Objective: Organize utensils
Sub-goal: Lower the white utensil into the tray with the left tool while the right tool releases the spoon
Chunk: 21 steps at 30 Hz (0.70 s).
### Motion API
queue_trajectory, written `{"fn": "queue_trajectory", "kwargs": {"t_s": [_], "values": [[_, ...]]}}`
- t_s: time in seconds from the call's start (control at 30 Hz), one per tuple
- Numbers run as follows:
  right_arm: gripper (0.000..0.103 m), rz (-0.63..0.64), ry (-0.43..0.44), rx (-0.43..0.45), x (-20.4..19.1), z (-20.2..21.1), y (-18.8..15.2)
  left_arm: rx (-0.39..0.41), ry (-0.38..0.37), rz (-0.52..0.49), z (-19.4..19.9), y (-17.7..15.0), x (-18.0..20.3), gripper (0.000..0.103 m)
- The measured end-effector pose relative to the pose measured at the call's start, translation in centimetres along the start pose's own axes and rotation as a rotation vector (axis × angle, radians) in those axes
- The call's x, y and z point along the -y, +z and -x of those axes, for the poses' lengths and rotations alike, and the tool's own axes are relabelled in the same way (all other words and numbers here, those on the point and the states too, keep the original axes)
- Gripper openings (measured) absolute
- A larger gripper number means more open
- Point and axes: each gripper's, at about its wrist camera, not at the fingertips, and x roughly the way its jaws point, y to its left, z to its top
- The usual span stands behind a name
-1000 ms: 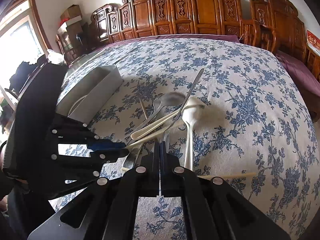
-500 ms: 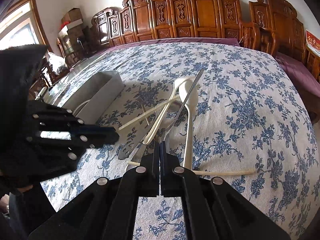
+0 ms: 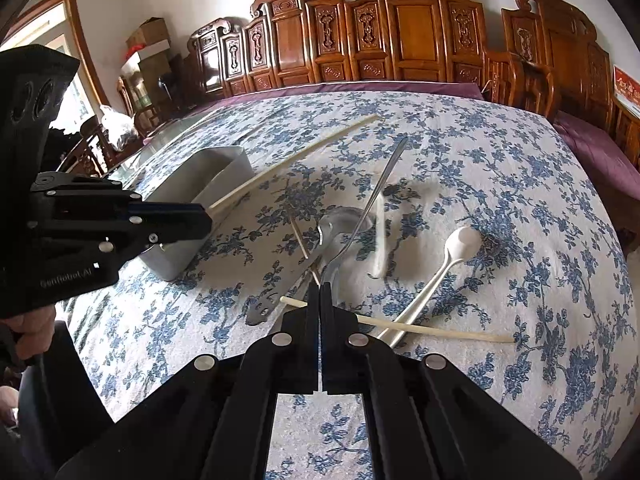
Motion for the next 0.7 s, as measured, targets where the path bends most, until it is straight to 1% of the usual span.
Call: {"fn": "queue_trajectory", "kwargs": {"t_s": [0.13, 0.27, 0.5, 0.7], "values": [[0.001, 0.019, 0.005, -0.008, -1.1, -0.2, 0.3, 0.002, 0.022, 0.024, 0.8, -1.0, -1.8, 0.004], [0.001, 0.054, 0.016, -0.017, -2.9, -0.6, 0.8, 0.003, 0.049, 0.053, 1.8, -2.1, -4.2, 0.004], [0.001, 0.125, 0.034, -0.034, -6.6, -1.4, 1.9, -0.007, 0.103, 0.121, 3.2, -3.9, -9.5, 0.004], [0.001, 0.159, 0.076, -0.028, -10.3, -2.6, 3.6, -0.042, 0.149, 0.178, 2.7, -5.6, -13.4, 0.004]]}}
